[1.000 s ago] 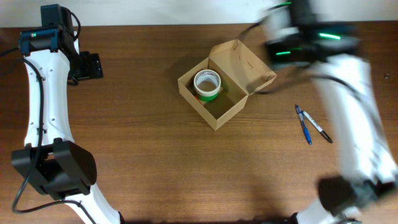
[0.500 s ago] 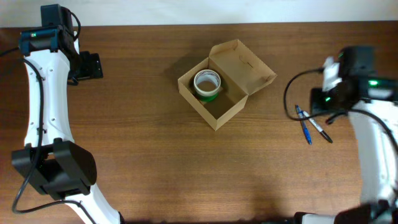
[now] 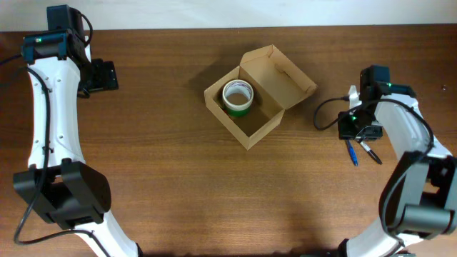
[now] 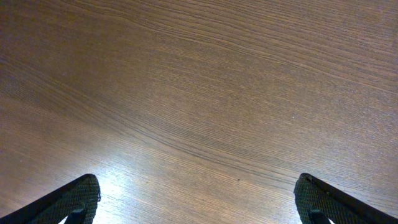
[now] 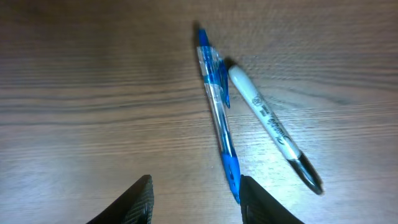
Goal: Pack container
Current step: 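Move the right gripper back to the blue pen, then grasp the blue pen with the right gripper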
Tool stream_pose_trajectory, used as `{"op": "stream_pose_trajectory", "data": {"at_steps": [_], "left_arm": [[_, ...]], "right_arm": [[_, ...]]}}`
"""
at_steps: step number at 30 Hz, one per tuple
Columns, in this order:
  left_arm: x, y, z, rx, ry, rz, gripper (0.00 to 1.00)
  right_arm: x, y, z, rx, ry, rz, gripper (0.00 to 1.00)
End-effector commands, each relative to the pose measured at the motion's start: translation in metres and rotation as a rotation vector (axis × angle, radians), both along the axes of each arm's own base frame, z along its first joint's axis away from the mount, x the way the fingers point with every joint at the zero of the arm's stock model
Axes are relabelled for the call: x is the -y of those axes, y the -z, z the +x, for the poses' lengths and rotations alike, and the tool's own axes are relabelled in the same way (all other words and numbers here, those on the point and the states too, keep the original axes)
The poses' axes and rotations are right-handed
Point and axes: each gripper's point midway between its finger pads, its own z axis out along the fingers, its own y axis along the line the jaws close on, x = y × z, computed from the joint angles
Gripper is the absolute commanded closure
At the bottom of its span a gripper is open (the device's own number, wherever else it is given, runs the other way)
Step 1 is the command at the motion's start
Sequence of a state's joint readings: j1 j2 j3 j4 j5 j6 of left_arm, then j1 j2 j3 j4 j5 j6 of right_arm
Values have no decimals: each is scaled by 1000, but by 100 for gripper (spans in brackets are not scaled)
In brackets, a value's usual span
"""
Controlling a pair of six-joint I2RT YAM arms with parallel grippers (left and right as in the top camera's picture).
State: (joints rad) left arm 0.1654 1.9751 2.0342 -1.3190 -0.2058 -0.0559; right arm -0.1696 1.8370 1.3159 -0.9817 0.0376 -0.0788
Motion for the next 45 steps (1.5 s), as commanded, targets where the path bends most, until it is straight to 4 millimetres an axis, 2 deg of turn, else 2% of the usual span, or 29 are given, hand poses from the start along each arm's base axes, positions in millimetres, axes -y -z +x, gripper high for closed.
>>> {"op": "stream_pose_trajectory", "data": {"at_steps": [1,7,17,36,45], "left_arm": [[-2,6,0,-12,-2,-8,0],[-2,6,0,-11,-2,-8,0],[-2,5,0,-11,-2,-7,0],[-2,6,0,-11,-2,-8,0],[-2,6,0,-11,-2,-8,0]], "right_arm": [[15,16,-7,-51,35,-7,55],[24,24,-12,-76,45,-6,55],[25,27,-11,-76,47,-5,55],[22,64,-20,-178,48,21,56],[21,74,-24,-209,52,27,87]]}}
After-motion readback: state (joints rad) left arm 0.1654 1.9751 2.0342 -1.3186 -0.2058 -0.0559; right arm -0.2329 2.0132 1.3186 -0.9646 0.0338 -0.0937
